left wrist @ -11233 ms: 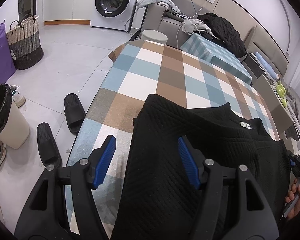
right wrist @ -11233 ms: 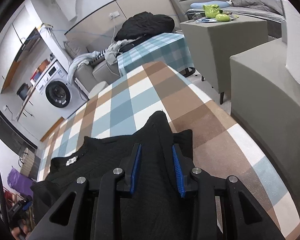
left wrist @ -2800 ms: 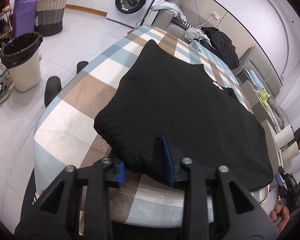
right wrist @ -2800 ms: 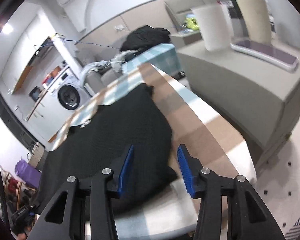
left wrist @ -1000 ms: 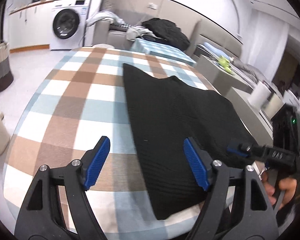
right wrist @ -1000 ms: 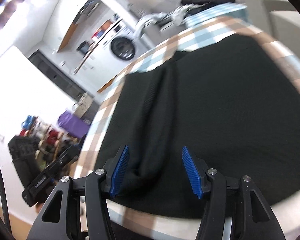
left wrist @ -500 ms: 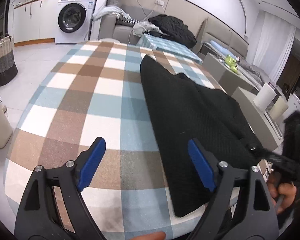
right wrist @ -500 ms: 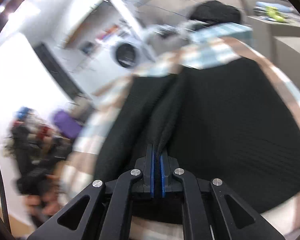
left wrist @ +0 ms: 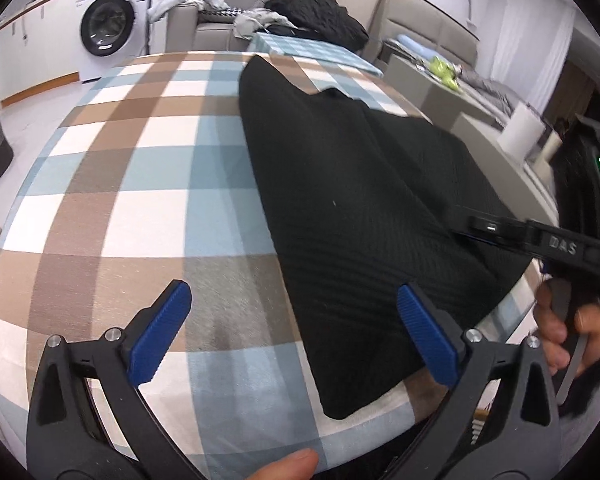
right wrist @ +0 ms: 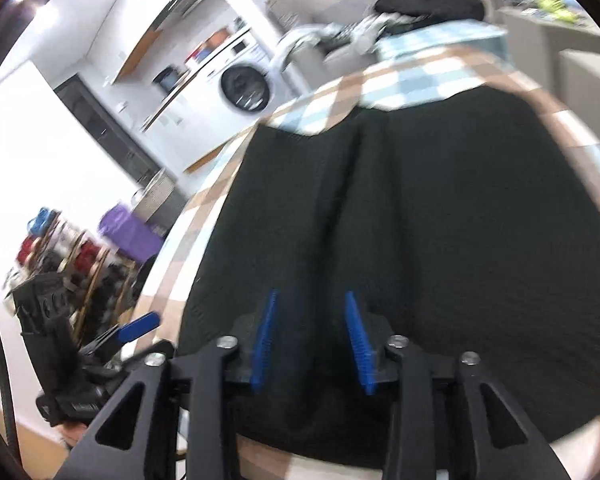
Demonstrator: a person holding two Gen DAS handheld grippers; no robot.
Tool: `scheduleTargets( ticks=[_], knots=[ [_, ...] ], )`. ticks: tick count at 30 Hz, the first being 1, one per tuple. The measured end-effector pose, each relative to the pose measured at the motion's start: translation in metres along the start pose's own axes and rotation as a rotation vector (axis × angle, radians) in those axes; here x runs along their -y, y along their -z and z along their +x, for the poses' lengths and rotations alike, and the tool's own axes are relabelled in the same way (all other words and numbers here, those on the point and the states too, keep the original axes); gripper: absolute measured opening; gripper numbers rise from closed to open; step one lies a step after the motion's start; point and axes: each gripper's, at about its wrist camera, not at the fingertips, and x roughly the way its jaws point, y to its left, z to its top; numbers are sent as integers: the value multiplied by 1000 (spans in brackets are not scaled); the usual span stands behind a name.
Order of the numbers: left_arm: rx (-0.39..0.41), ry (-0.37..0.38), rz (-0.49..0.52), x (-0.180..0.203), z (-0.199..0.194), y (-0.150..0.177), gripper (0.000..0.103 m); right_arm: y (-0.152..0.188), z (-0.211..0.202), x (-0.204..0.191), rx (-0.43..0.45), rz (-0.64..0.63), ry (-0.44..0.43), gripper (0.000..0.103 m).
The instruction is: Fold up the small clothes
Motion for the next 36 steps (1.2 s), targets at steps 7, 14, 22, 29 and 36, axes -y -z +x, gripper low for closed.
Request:
scheduleTargets(
  ticks=[7, 14, 22, 29, 36],
  knots=[
    [13, 6, -5, 1, -7, 2, 102, 6, 4, -33, 67, -115, -27, 5],
    [-29, -39, 24, 3, 3, 8, 102, 13, 5, -20, -5, -89, 90, 8],
    [-44, -30, 6, -7, 5, 14, 102, 49, -7, -10, -43, -115, -74, 34],
    [-30, -39, 0, -7, 0, 12, 102, 53, -30, -29, 47, -223, -67, 5],
    [-41, -51, 3, -8, 3, 12, 102, 42, -13, -15, -54, -160, 72, 21]
  ],
)
